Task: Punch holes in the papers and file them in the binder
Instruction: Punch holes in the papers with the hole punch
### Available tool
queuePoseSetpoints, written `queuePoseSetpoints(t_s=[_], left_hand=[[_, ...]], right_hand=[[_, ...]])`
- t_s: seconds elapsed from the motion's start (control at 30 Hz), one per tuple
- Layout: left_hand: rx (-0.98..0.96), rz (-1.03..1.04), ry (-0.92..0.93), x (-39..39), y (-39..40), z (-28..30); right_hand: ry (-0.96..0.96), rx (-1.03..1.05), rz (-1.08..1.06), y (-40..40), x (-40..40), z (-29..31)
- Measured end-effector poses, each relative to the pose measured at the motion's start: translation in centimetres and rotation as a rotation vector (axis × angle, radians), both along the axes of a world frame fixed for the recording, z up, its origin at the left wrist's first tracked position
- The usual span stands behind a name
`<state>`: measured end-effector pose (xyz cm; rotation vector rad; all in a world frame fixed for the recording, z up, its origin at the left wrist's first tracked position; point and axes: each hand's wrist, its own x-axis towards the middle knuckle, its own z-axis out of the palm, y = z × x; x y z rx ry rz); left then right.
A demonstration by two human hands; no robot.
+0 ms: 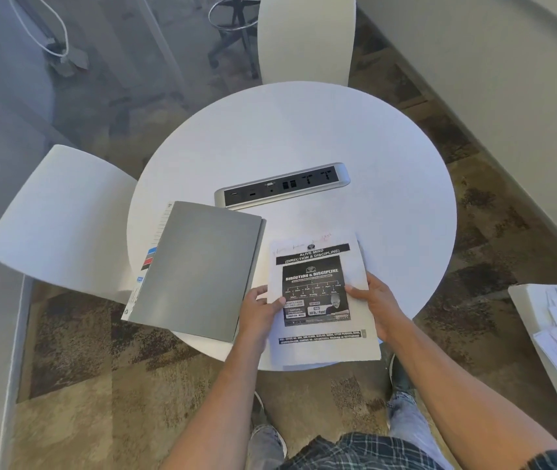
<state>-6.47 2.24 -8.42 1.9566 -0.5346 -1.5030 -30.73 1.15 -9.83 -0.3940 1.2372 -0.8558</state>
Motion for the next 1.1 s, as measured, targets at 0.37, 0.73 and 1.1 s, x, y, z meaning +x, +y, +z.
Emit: queuePoseSetpoints(t_s=[0.37,0.73,1.1], left_hand=[[-0.075,-0.014,-0.105,0.8,0.1,-1.2],[-0.307,-0.043,-0.129,-1.5,-0.7,4.4],[-0.172,-0.056,0.175,3.0,-1.3,2.6]], right_hand=[[0.301,-0.037,0.04,0.2,0.6,-0.3],[-0.051,-0.422,0.195,-1.5,5.6,8.0],[0.464,-0.543,0.589,-0.6,6.5,3.9]])
